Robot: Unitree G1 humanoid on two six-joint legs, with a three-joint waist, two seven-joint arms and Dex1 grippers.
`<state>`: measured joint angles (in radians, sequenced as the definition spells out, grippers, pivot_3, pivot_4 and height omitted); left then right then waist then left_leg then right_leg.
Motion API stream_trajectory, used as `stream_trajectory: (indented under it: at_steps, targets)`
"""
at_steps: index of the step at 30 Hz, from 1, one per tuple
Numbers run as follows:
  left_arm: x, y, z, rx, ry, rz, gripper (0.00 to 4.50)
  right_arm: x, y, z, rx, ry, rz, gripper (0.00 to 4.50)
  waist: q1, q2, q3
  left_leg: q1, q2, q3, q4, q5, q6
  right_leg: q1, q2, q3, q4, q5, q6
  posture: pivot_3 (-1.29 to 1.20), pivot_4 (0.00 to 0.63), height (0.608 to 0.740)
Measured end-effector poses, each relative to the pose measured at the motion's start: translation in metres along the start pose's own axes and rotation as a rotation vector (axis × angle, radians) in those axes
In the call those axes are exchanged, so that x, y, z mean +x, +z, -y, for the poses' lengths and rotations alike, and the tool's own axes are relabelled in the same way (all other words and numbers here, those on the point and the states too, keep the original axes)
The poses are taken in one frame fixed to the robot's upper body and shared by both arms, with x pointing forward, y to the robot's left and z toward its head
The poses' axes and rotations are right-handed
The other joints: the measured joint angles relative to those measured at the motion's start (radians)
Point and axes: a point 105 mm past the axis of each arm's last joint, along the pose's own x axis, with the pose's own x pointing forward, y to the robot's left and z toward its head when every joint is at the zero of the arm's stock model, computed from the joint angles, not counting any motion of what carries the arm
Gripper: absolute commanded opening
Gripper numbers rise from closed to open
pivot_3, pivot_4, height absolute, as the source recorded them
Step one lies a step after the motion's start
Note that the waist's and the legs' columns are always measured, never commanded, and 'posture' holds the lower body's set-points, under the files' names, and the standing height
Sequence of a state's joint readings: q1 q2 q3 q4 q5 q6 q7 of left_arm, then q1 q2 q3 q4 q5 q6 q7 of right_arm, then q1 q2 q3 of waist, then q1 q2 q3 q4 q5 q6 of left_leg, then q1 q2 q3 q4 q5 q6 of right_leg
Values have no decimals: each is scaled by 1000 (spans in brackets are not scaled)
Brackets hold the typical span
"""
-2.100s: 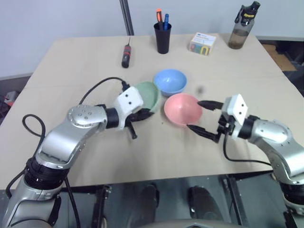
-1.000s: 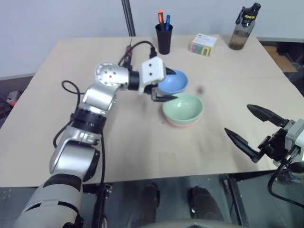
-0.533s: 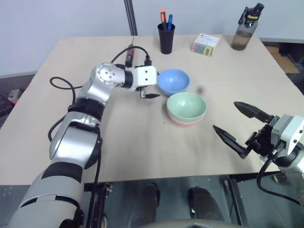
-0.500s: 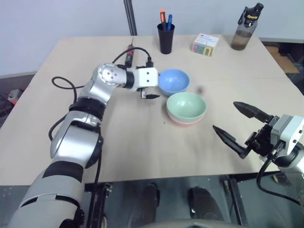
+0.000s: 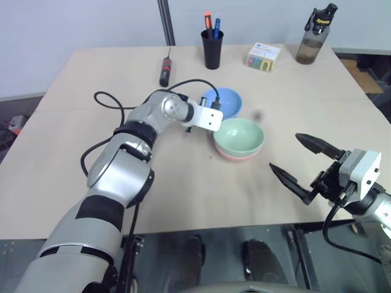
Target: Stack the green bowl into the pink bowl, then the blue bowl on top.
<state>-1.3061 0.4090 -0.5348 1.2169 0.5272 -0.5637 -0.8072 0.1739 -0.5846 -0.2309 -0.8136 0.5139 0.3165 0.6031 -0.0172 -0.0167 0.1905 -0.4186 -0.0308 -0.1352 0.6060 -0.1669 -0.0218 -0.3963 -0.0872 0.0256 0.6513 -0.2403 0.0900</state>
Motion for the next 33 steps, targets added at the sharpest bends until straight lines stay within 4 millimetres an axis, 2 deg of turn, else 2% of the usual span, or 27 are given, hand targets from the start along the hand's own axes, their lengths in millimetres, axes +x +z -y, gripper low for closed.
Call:
stream_trajectory:
  at_steps: [3, 8, 11, 13, 20, 29, 32, 33]
  targets:
    - [-3, 3, -1, -6, 0, 33, 895, 0, 0, 0, -1, 0, -1, 4500, 0, 0, 0, 0, 0, 0, 0, 0, 0, 0, 0, 0, 0, 0, 0, 0, 150, 740]
    - [-31, 4, -21, -55, 48, 126, 895, -2, -3, 1, 2, 1, -8, 4500, 0, 0, 0, 0, 0, 0, 1, 0, 0, 0, 0, 0, 1, 0, 0, 0, 150, 740]
    - [-40, 1, -24, -60, 57, 137, 895, -5, -6, 4, 3, -6, -20, 4500, 0, 0, 0, 0, 0, 0, 1, 0, 0, 0, 0, 0, 2, 0, 0, 0, 150, 740]
    - [-42, -2, -22, -71, 45, 126, 1407, -6, -9, 6, 6, -12, -28, 4500, 0, 0, 0, 0, 0, 0, 2, 0, 0, 0, 0, 0, 4, 0, 0, 0, 150, 740]
    - [-34, 4, -20, -91, 16, 135, 3948, -6, -9, 7, -12, -16, -26, 4500, 0, 0, 0, 0, 0, 0, 5, 0, 0, 0, 0, 0, 6, 0, 0, 0, 150, 740]
    - [-7, 0, -10, 59, -11, -31, 3948, -8, -12, 6, -16, -34, -38, 4500, 1, -1, 0, 0, 0, 0, 6, 0, 0, 0, 0, 0, 7, 0, 0, 0, 150, 740]
    - [2, -1, -10, 80, -5, -85, 3222, -9, -13, 6, -13, -40, -43, 4500, 1, -1, 0, 0, 0, 0, 6, 0, 0, 0, 0, 0, 7, 0, 0, 0, 150, 740]
    - [5, 0, -10, 77, -2, -93, 2783, -10, -14, 6, -12, -43, -45, 4500, 1, -1, 1, 0, 0, 0, 6, 0, 0, 0, 0, 0, 7, 0, 0, 0, 150, 740]
